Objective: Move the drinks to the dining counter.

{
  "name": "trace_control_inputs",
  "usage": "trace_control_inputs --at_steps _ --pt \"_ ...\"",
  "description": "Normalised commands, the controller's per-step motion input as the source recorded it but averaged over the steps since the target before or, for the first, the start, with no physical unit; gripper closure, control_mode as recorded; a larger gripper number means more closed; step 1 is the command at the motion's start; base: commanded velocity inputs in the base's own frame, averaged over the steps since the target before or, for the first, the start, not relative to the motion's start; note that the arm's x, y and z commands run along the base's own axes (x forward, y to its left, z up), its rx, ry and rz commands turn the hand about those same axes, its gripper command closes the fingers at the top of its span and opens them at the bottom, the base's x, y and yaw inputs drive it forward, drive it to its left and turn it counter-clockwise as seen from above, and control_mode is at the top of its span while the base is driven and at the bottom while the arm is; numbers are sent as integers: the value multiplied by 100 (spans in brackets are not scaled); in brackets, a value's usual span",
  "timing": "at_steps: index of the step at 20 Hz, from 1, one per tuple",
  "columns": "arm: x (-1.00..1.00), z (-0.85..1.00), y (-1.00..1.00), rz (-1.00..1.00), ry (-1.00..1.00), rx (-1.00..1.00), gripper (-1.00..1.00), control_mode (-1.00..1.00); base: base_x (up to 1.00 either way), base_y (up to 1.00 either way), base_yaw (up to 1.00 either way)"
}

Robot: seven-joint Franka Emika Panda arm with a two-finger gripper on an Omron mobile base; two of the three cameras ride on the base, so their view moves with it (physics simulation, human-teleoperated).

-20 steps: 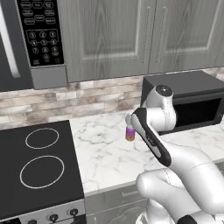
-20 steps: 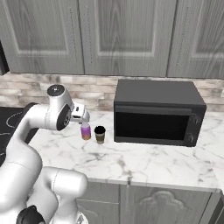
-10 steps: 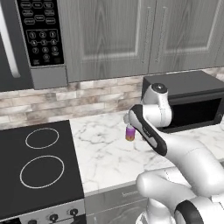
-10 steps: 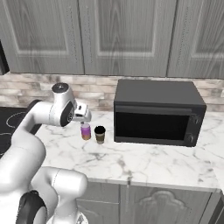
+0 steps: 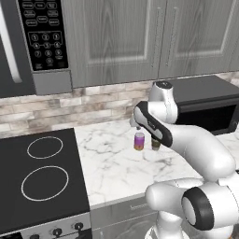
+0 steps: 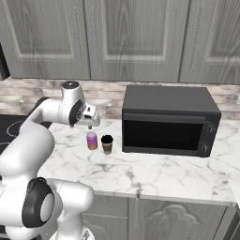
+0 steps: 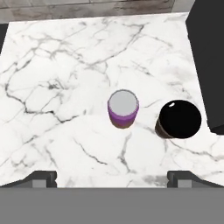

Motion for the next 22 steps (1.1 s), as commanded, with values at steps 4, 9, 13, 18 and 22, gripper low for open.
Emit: trace_control_inputs --at_steps 4,9,13,18,22 --pt "0 -5 0 0 0 0 -100 -100 0 0 0" --pt "0 -20 0 0 0 0 -100 -100 0 0 0" --pt "0 -18 0 0 0 0 -100 -100 0 0 0" --pt "0 -23 0 0 2 0 -100 -100 0 0 0" --pt "1 -4 0 0 0 0 -100 -100 0 0 0"
